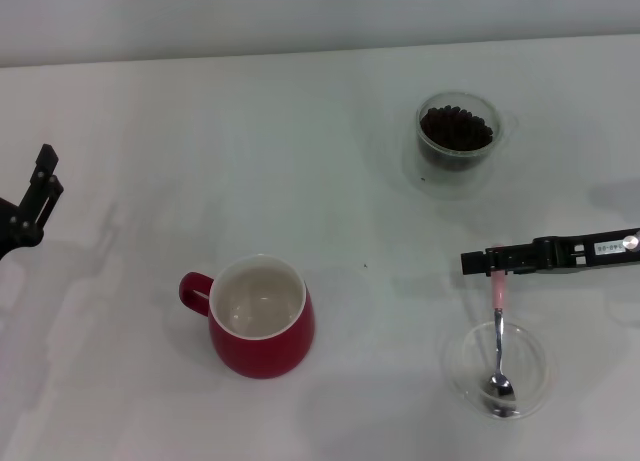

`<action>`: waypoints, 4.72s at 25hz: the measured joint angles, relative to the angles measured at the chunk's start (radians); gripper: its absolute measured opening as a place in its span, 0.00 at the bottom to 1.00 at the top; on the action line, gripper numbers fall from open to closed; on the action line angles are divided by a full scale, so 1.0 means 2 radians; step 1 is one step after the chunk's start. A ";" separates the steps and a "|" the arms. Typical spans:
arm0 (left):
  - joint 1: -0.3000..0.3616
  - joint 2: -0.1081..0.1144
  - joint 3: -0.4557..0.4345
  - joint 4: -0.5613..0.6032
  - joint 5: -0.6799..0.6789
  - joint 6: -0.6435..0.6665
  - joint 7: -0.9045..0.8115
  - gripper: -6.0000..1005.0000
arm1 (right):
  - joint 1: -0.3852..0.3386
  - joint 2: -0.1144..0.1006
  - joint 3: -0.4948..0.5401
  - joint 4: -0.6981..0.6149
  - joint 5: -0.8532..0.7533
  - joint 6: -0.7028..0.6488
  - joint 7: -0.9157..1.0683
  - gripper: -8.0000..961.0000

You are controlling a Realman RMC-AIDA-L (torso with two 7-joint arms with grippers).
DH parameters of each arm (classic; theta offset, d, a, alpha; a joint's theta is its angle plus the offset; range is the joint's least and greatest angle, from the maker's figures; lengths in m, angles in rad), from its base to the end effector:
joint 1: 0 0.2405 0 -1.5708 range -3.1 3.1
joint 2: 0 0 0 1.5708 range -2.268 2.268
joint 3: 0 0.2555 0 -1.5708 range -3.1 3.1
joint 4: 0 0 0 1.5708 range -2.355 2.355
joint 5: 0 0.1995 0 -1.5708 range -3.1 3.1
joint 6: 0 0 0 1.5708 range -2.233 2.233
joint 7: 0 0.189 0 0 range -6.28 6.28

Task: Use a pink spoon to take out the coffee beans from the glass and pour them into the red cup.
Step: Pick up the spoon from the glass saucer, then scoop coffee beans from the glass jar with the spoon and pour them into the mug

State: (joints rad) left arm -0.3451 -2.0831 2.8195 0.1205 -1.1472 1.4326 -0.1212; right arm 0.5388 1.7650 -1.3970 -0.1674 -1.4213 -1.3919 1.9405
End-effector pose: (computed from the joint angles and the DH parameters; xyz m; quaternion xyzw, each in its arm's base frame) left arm -0.2994 0.3145 -0.0284 -0.7395 -0.1550 -0.3315 0.5650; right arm 0.3270 0.3085 -0.0188 -0.7855 0.5942 0.1658 0.0501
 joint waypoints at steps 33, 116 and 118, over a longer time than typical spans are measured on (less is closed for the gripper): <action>0.004 0.001 0.000 -0.003 -0.003 0.000 0.000 0.72 | -0.002 0.009 -0.002 0.001 0.000 0.044 0.005 0.48; 0.007 0.000 -0.001 -0.007 -0.025 0.001 -0.001 0.72 | 0.001 0.089 0.333 -0.149 0.017 0.018 -0.313 0.18; 0.007 0.000 -0.001 -0.007 -0.025 0.001 0.000 0.72 | -0.003 0.093 0.333 -0.149 0.017 0.023 -0.341 0.18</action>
State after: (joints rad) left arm -0.3313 -2.0832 2.8179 0.1074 -1.1980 1.4336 -0.1221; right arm 0.5324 1.9510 -0.7301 -0.4648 -1.3865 -1.3463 1.2577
